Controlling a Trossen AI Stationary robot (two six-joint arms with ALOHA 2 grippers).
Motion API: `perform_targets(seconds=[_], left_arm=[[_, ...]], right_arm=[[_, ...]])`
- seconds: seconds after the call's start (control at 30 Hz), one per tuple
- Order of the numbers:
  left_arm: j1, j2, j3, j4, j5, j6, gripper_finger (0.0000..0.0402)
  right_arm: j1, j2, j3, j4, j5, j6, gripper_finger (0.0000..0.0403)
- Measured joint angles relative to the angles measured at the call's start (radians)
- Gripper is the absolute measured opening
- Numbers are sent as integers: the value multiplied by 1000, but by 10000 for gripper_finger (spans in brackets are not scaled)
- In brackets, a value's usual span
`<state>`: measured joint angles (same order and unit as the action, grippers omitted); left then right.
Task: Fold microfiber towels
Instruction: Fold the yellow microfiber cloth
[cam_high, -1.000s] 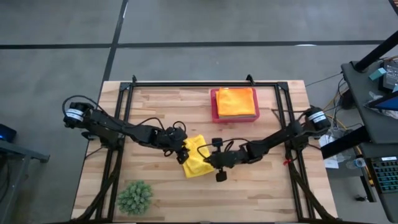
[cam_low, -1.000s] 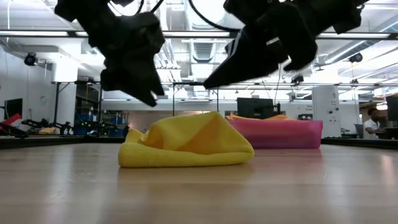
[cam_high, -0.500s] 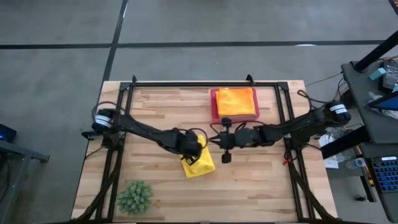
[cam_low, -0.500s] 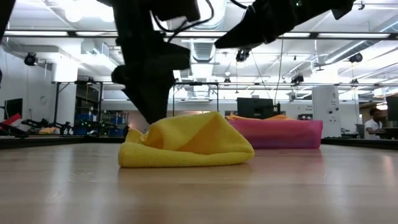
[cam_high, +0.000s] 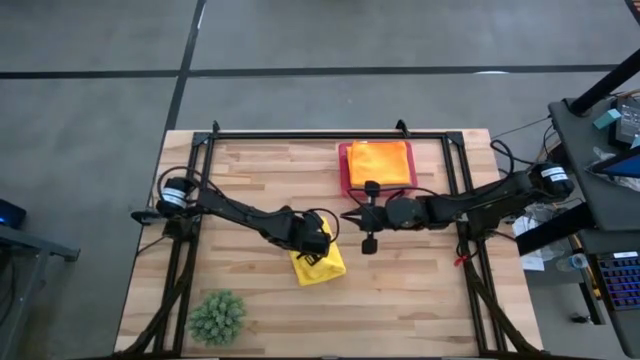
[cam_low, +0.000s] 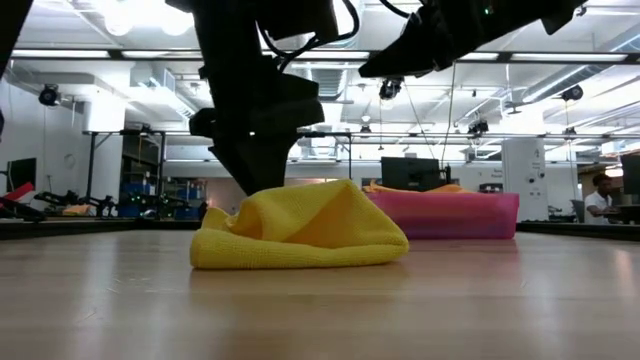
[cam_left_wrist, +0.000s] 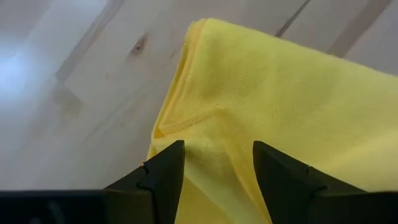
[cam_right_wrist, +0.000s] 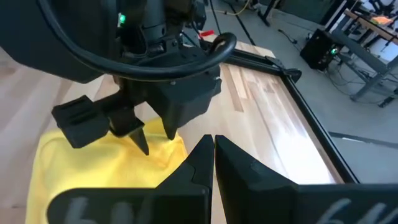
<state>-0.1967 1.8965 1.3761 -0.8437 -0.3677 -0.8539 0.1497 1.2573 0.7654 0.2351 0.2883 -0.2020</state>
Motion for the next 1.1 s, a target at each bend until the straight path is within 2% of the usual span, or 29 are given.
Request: perform_targets(seconds=[0.43, 0.77, 1.1], left_arm=[[-2, 0, -75, 104, -5, -6, 175], [-2, 60, -95, 107, -11, -4, 175], [-2, 41, -94, 83, 4, 22, 175]], right_arm=[[0, 3, 0, 1, 0, 7, 9], [0, 3, 0, -13, 0, 21, 9], [0, 3, -1, -22, 0, 20, 9]])
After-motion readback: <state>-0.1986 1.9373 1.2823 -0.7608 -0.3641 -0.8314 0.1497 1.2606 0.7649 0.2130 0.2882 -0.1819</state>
